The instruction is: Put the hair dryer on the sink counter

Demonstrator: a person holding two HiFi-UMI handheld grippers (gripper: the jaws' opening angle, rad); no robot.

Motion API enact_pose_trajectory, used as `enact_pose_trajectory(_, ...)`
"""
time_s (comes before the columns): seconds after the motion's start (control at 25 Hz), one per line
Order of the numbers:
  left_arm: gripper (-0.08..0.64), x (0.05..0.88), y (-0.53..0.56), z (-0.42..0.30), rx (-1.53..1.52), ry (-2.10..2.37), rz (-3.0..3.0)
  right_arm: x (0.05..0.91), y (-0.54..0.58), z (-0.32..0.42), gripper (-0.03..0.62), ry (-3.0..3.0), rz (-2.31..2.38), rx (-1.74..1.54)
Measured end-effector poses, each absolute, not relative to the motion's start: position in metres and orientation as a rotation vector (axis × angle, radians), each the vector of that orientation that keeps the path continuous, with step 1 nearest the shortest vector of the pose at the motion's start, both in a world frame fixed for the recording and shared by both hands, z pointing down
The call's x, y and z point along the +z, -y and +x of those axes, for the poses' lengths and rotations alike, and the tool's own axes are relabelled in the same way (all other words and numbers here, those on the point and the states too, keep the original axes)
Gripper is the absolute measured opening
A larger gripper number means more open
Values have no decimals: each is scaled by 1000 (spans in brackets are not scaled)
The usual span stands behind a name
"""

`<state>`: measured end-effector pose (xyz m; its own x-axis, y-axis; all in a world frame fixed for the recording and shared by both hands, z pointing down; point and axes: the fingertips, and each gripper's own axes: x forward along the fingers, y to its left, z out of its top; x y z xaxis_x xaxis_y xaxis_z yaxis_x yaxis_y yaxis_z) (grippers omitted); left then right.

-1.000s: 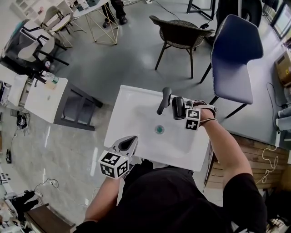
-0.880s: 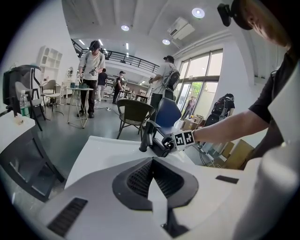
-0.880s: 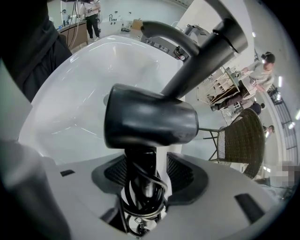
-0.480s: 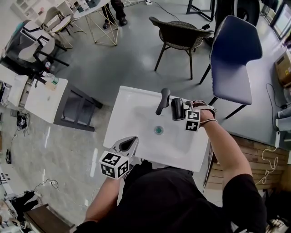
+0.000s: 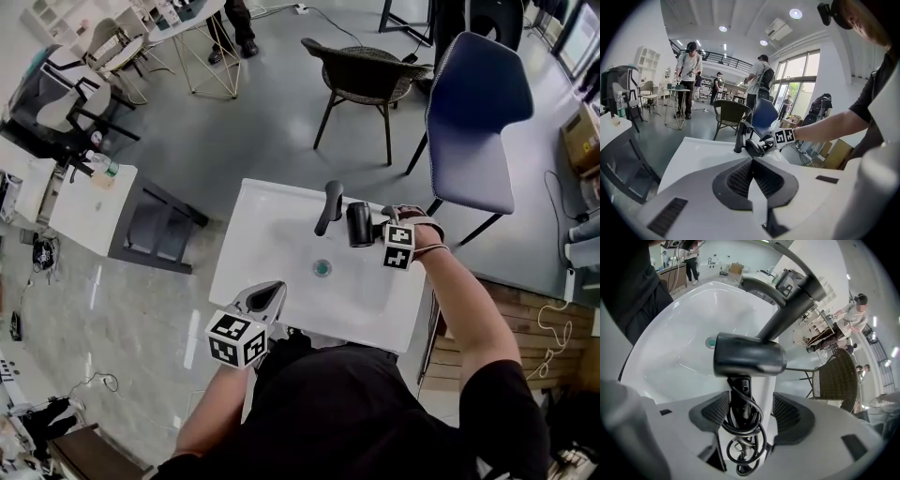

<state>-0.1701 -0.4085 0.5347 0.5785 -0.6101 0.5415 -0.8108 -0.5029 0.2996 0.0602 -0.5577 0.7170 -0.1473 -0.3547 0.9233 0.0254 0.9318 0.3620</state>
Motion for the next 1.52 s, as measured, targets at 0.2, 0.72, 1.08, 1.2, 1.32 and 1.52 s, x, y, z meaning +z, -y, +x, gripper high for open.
enact_pose_trajectory(0.2, 0, 531, 405, -160, 500, 1132, 2295, 708, 550, 66, 265, 1701, 272, -360)
enact_pose_trajectory(0.72, 0, 525, 375, -108, 489, 1148, 2328, 624, 504, 69, 264, 2000, 621, -295)
enact_pose_trajectory(1.08, 0, 523, 345, -89, 489, 1181, 2323, 563, 418, 59, 15, 2528, 984, 245)
enact_pose_trajectory(1.2, 0, 518, 336, -85, 488, 1164, 2346, 544, 390, 63, 5, 2676, 1001, 521)
enact_pose_trajectory(1.32, 0, 510, 335, -79, 478, 1140, 2386, 531, 369, 71, 5, 2754, 1035, 693)
enact_pose_trajectory(1.52, 0, 495, 326, -78, 445, 1087, 2459, 513, 341, 70, 5, 2764, 1125, 678)
